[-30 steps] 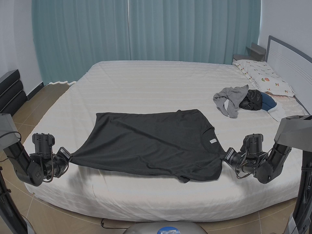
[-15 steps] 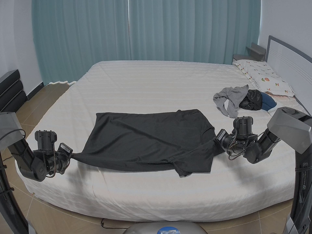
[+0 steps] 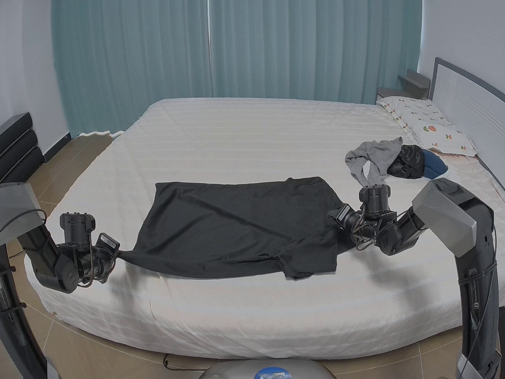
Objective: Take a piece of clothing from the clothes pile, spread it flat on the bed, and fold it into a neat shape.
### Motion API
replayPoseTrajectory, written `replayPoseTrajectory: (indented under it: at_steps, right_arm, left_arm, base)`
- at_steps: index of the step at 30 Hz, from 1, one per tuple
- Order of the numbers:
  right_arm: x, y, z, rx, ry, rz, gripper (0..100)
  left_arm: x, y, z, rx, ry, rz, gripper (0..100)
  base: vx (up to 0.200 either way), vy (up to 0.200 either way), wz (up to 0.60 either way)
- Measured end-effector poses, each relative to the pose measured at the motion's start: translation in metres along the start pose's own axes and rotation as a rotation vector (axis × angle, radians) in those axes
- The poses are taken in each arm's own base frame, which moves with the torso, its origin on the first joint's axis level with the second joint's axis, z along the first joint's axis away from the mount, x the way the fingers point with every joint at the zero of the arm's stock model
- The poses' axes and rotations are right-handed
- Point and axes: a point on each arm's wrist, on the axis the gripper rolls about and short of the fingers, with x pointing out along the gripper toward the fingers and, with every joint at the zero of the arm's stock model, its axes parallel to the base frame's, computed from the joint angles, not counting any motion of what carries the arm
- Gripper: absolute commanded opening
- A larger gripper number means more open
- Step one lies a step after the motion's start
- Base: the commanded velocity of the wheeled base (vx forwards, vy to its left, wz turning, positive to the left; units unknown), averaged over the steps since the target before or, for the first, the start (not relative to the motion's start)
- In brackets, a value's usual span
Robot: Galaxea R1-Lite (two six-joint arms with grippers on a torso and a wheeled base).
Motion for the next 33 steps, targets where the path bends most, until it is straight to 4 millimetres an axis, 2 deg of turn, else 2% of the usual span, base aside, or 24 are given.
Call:
replayPoseTrajectory:
  at_steps: [5, 11, 19, 24, 28, 33]
  right_arm:
    - [-0.004, -0.005, 0.001, 0.004, -0.005, 0.004, 100]
    - [-0.03, -0.01, 0.001, 0.013, 0.036, 0.0, 100]
    - [-0.077, -0.028, -0.023, -0.005, 0.179, 0.023, 100]
    - [-0.099, -0.029, -0.044, -0.055, 0.253, 0.087, 100]
    - [-0.104, -0.023, -0.056, -0.075, 0.297, 0.105, 100]
    - [-0.097, -0.014, -0.066, -0.095, 0.313, 0.125, 100]
  left_arm:
    - [0.001, 0.001, -0.001, 0.0, 0.003, 0.005, 0]
    - [0.001, 0.002, -0.001, 0.0, 0.005, 0.009, 0]
    - [0.0, 0.004, -0.001, -0.002, 0.005, 0.016, 0]
    - [-0.001, 0.005, -0.001, -0.003, 0.005, 0.02, 0]
    - [-0.002, 0.006, -0.001, -0.002, 0.006, 0.021, 0]
    - [-0.002, 0.007, -0.001, -0.002, 0.007, 0.023, 0]
  base:
    - [0.0, 0.0, 0.0]
    - [0.0, 0.0, 0.0]
    - [0.0, 0.0, 0.0]
    - [0.0, 0.0, 0.0]
    - [0.0, 0.0, 0.0]
    - [0.0, 0.0, 0.0]
